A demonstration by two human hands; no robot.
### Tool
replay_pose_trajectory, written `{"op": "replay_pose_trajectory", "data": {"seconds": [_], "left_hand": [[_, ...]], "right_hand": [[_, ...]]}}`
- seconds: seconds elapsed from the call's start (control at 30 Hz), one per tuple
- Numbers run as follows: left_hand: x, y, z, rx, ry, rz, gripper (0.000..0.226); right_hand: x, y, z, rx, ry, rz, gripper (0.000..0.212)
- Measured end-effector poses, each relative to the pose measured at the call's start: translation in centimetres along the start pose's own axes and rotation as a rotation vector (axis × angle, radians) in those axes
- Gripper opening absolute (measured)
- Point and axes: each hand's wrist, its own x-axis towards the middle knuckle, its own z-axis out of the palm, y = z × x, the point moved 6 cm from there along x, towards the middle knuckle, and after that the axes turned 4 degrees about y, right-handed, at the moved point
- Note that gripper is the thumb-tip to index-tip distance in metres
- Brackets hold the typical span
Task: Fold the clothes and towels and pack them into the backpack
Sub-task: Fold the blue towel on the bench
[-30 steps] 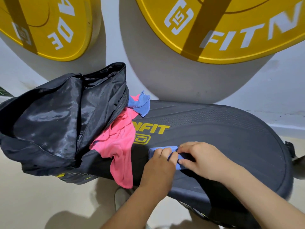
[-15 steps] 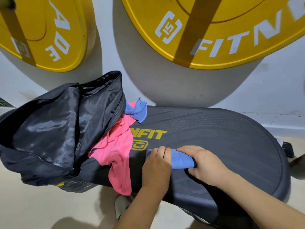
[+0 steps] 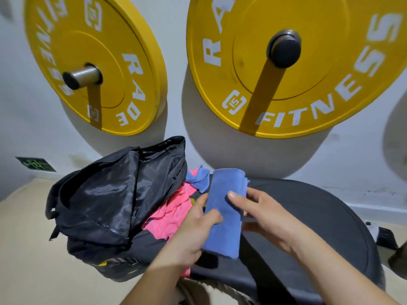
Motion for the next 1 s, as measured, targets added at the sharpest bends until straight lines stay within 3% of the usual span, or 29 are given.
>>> {"op": "replay_pose_trajectory", "data": {"seconds": [0.13,0.3,0.37,0.47,0.57,0.73,0.87,0.93,1.0], "left_hand": [[-4.3,2.2,-0.9,-0.024,0.057,0.095,0.064],[-9.9,4.2,-2.6,-0.199,-0.044,0.13,0.085],[-12.1,5.1,-3.6,-0.244,-0.057,0.131,0.092],[-14.7,6.4,-5.9,-0.205,-0.003,0.181,0.094],[-15.8,7.4,-8.6,-0.13,0.098,0.219,0.093],[-13.2,7.2,-12.9,0.118,0.142,0.15,0.09],[-6.9,6.4,-16.2,0.311,0.21,0.07,0.056],[-3.1,5.9,-19.4,0.603,0.387,0.061,0.036],[0.3,4.6,-22.3,0.943,0.51,-0.012,0.031]], "right_hand": [[-1.9,-2.2,3.2,-0.472,0.2,-0.177,0.023],[-5.5,-5.0,6.9,-0.493,0.274,-0.325,0.025],[-6.7,-5.7,8.8,-0.389,0.217,-0.315,0.021],[-7.6,-6.2,12.1,-0.024,0.003,-0.199,0.019],[-7.3,-6.9,14.5,-0.007,-0.151,-0.168,0.024],[-3.6,-7.0,15.9,-0.157,-0.205,-0.147,0.025],[2.5,-5.5,15.1,-0.296,-0.027,-0.171,0.034],[5.6,-5.2,14.7,-0.486,0.08,-0.24,0.041],[8.7,-5.4,14.7,-0.599,0.152,-0.299,0.045]]}}
